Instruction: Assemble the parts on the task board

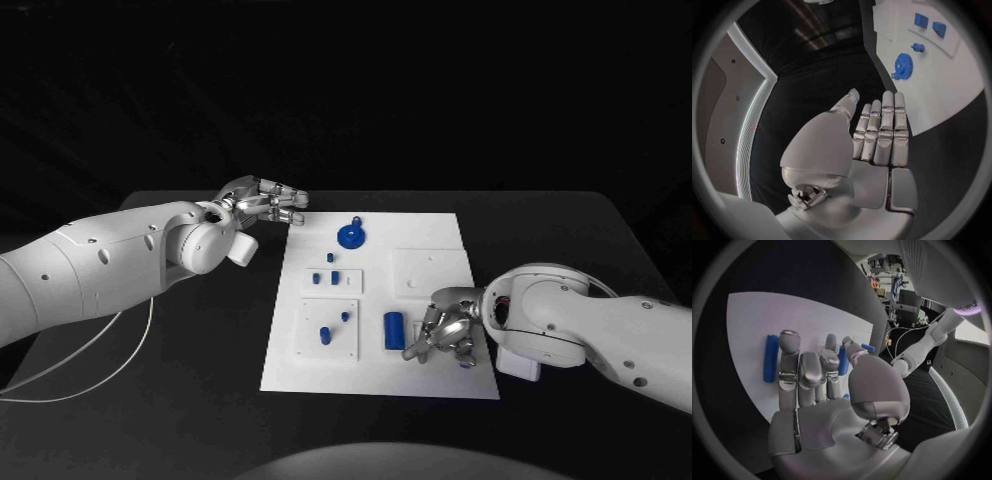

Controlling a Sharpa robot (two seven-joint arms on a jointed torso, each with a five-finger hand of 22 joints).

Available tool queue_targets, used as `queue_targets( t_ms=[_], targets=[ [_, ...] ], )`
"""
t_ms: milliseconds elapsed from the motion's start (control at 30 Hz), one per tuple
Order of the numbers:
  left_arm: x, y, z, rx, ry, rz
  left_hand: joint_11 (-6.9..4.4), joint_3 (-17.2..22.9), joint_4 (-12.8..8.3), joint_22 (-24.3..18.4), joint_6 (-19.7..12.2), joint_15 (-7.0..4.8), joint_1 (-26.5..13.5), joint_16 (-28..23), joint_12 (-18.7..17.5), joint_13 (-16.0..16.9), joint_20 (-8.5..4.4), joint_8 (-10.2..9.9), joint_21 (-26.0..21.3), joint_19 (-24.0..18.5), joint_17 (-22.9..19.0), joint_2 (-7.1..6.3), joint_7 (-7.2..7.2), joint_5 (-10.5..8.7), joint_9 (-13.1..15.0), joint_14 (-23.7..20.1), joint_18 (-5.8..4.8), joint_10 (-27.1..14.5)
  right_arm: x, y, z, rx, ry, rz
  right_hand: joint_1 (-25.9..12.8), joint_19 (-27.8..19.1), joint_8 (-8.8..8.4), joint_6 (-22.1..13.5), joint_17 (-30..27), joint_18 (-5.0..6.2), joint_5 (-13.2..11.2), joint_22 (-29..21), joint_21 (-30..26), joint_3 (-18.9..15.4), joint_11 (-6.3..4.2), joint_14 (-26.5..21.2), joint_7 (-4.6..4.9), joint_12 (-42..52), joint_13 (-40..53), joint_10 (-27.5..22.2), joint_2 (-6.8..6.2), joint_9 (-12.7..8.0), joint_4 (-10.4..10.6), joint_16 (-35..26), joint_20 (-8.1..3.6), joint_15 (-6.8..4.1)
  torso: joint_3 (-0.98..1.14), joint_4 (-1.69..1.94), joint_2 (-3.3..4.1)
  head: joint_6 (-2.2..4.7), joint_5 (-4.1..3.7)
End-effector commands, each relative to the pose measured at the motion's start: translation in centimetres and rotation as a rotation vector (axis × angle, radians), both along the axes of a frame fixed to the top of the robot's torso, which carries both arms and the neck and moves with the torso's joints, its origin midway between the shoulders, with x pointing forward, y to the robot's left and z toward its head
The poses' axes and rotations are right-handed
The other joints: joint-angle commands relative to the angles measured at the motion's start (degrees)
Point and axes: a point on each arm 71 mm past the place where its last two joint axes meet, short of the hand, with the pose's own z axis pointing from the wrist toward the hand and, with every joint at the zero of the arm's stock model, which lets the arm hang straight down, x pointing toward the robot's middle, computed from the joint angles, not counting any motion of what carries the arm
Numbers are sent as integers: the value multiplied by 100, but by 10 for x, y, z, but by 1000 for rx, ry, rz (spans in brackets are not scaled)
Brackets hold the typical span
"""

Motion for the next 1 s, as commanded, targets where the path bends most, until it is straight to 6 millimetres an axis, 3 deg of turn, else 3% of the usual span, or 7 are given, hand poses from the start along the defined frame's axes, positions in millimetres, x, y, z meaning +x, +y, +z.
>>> queue_targets(
  t_ms=[33, 167, 300, 400, 467, 767, 1000],
  targets=[
    [-1, -2, 0, -7, -1, -15, 0, 9, 28, -5, -19, -22, 29, -30, 23, 6, 4, -11, 4, 22, 9, 16, -23, -12, -2, -31, -16, -24, -3, -1, 6, 45, 24, 49, 13, 245, -13, -68, -6, -22, 9, -10, -29, 3, 12, 35, 17, -15, -3, -6, -20, -32, 45, -36, 18, -15, 3, -5, -2, 9, -8],
    [-1, -2, 0, -6, -2, -15, -1, 9, 33, -14, -5, -22, 25, -30, 24, 6, 4, -8, 12, 21, 9, 19, -28, -15, 0, -31, -17, -21, -1, -11, 16, 52, 37, 78, 51, 237, -15, -190, -10, -6, -108, -8, -40, 8, 52, 31, 72, 8, -21, -43, -55, -240, 149, -42, 39, 8, 1, -3, -1, 25, -30],
    [-1, -2, 0, -5, -3, -14, -1, 9, 33, -14, -5, -22, 25, -30, 24, 6, 4, -8, 12, 21, 9, 19, -28, -15, 0, -31, -17, -21, 3, -25, 25, 47, 36, 76, 93, 241, -16, -225, -18, 13, -60, -7, -57, 3, 58, 30, 92, 28, -33, -59, -23, -400, 128, -52, 44, 10, 1, -9, -8, 29, -54],
    [-1, 0, 0, -5, -4, -13, -1, 9, 33, -14, -5, -22, 25, -30, 24, 6, 4, -8, 12, 21, 9, 19, -28, -15, 0, -31, -17, -21, 3, -39, 32, 36, 36, 79, 63, 242, -18, -284, -25, 23, -64, -4, -79, -102, 76, 34, 128, 67, -51, -67, 226, -765, -83, -54, 67, 33, 7, -3, 2, 41, -80],
    [-1, 1, 0, -3, -6, -9, -5, 4, 38, -20, -14, -25, 18, -28, 24, 6, 3, -13, 18, 22, 12, 14, -24, -18, -3, -22, -17, -10, 3, -45, 34, 27, 33, 74, 73, 242, -15, -277, -25, 26, -93, -1, -78, -128, 83, 34, 127, 82, -56, -64, 246, -872, -105, -51, 71, 37, 7, -14, 2, 49, -91],
    [-1, 6, 1, -1, -15, 3, -6, -11, 35, -29, -15, -24, 11, -31, 24, 6, 3, -11, 21, 23, 13, -4, -25, -42, -2, -23, -21, -2, 3, -75, 36, -50, 24, 25, 85, 244, -15, -259, -10, 10, 39, 13, -54, -136, 86, 41, 124, 116, -57, -51, 311, -978, -169, -17, 85, 51, -3, -14, -9, 61, -177],
    [-1, 8, 1, -2, -21, 9, -12, -84, 37, -54, -13, -23, -9, -29, 25, 7, 7, -11, 19, 32, 18, 1, -27, -195, -2, -18, -24, 22, 2, -92, 32, -139, 6, -13, 18, 240, -12, -235, -5, 1, -41, 10, -72, -167, 87, 43, 122, 110, -64, -46, 321, -990, -167, -6, 94, 61, -9, -8, -9, 72, -263]
  ],
)
